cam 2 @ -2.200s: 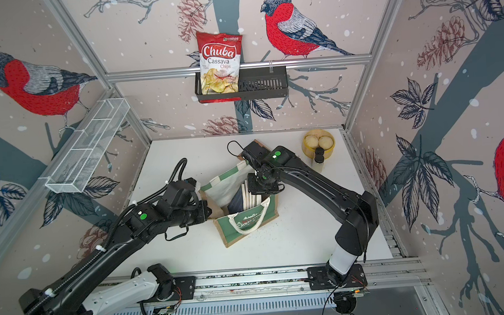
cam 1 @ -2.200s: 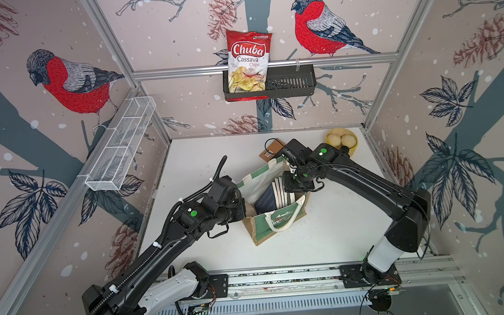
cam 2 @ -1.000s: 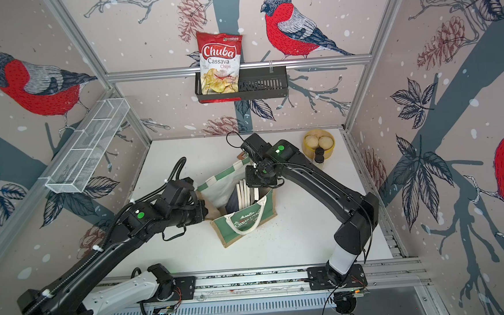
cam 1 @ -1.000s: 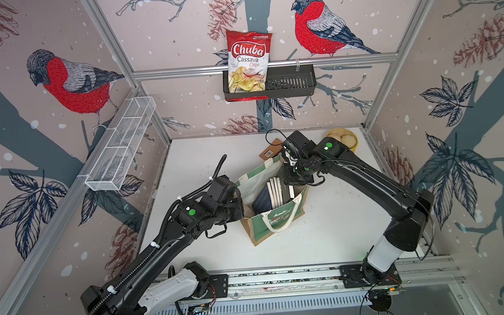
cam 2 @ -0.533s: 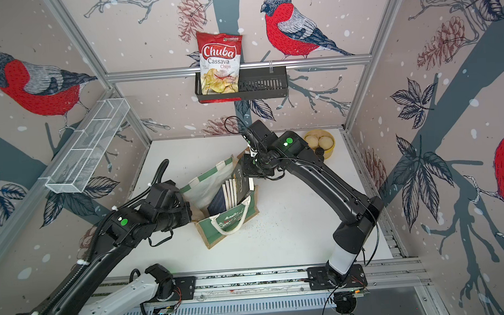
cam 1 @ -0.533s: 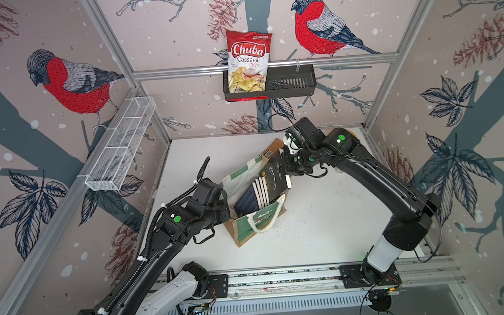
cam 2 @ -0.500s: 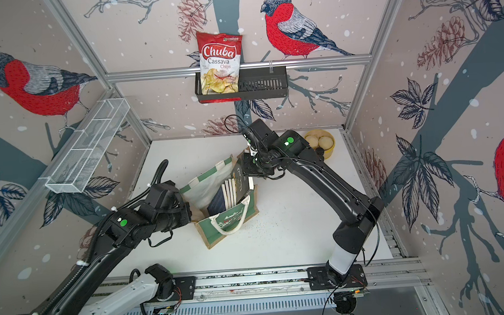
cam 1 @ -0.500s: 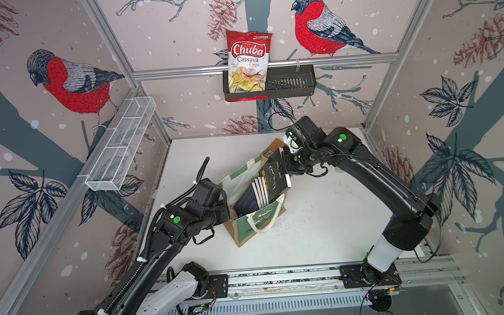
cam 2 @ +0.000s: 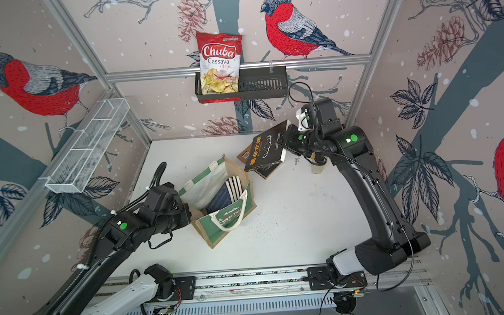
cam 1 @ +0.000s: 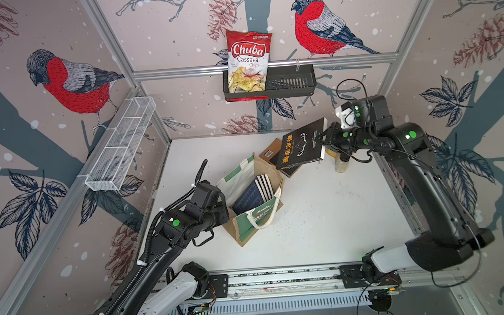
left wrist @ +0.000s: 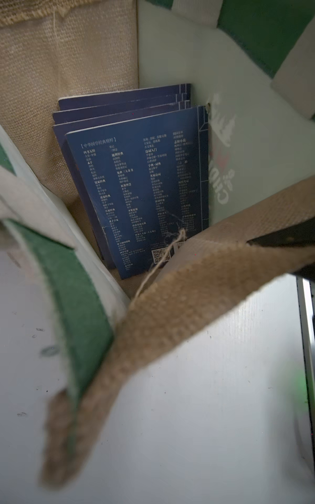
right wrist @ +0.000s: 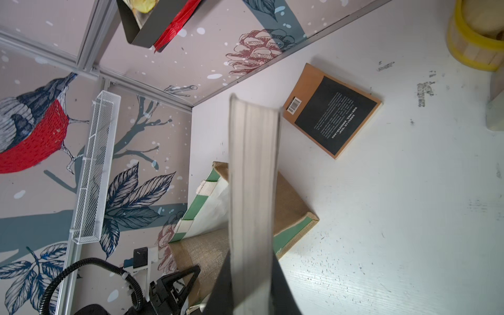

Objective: Take out the books from the canvas bag
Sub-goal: Pick up the book from the canvas bag, then place the book at the center of the board.

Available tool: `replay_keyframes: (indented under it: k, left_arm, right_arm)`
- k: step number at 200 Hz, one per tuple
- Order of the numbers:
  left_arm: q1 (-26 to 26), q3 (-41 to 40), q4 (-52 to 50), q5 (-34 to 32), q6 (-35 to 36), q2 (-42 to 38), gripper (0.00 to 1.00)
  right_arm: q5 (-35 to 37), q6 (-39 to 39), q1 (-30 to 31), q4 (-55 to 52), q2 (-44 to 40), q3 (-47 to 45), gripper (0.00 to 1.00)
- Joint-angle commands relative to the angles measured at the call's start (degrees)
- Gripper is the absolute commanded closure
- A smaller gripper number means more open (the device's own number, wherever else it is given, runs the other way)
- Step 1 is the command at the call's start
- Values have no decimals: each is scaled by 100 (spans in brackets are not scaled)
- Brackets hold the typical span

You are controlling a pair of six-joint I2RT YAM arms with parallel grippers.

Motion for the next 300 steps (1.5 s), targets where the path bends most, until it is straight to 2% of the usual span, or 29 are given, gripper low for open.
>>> replay_keyframes:
  k: [1,50,83,147,196,225,270,300]
  left_arm:
    - [19,125,-210,-343,5,-8,100]
    - [29,140,-323,-419,-13,18,100]
    - [35,340,-353,-473,-22,38,100]
    - [41,324,-433,-494,-70,-18,100]
    - [39,325,-368,-412,-6,127,100]
    - [38,299,-293,-411,-14,106,100]
    - [37,307,-166,-280,57,178,100]
    - [39,325,-143,-226,44,151,100]
  right_arm:
    - [-373,185,-321,897,-467,-846,94]
    - [-485,243,-592,2193,-1253,-3403,94]
    - [-558,316,-722,2675,-1440,-4410,95]
    - [-963,687,-1588,3178,-2241,-5158,97]
    - [-1461,1205,-2055,3322,-2582,-4997,97]
    - [-1393,1193,-2073,3272,-2614,-5007,97]
    - [-1038,1001,-2074,3642,-2580,-5856,97]
    - [-796,752,-2066,3728,-2240,-6237,96]
